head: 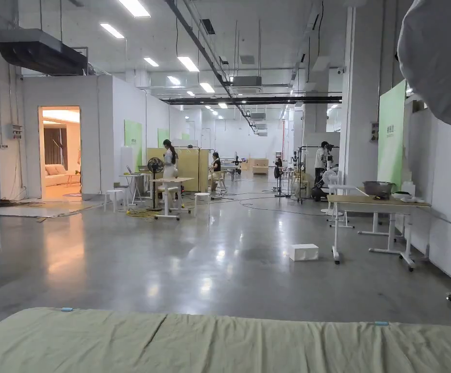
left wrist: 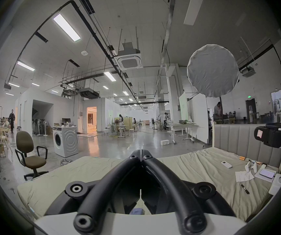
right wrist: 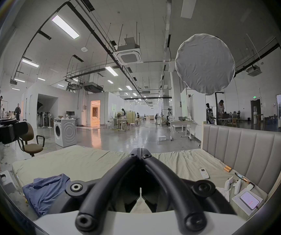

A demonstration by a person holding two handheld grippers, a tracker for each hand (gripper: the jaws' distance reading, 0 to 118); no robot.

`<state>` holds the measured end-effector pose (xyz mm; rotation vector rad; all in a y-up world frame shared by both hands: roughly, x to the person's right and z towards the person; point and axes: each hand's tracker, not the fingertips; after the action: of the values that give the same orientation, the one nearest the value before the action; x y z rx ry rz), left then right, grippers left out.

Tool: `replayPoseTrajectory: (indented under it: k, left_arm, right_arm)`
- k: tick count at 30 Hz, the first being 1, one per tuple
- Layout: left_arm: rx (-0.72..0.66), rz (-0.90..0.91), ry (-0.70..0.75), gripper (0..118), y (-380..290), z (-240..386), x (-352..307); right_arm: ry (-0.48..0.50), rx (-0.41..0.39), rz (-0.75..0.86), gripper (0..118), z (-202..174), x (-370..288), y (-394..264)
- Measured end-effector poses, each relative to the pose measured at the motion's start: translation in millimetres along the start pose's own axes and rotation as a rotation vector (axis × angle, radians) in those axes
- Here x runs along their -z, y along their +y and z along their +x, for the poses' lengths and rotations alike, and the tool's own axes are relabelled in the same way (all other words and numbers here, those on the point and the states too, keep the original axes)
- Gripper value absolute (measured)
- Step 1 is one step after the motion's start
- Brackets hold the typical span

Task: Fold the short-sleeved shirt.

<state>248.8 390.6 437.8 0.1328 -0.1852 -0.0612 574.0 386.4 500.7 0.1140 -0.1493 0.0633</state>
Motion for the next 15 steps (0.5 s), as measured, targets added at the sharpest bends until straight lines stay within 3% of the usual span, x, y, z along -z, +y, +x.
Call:
replayPoseTrajectory:
  k: [7, 11, 12, 13, 14, 15]
  left_arm:
    - [-0.013, 0.006, 0.013, 0, -3, 1, -1]
    - [0.007, -0.003, 0.022, 0, 0, 0, 5]
    - [0.074, 0.007, 0.036, 0, 2, 2, 9]
    - [0.144, 0.012, 0.033, 0, 3, 5, 13]
    - [0.287, 0.017, 0.002, 0, 2, 11, 17]
    - [0.504, 0.031, -0.027, 0, -4, 19, 20]
  right_arm:
    - [-0.002, -0.023, -0.006, 0, -5, 1, -4]
    - [0.001, -0.076, 0.023, 0, -7, 9, 2]
    - [0.005, -0.147, 0.023, 0, -10, 13, 4]
    - [0.000, -0.283, 0.026, 0, -17, 17, 6]
    - [0.000, -0.519, 0.026, 0, -29, 20, 3]
    - [0.001, -0.823, 0.058, 0, -44, 23, -4]
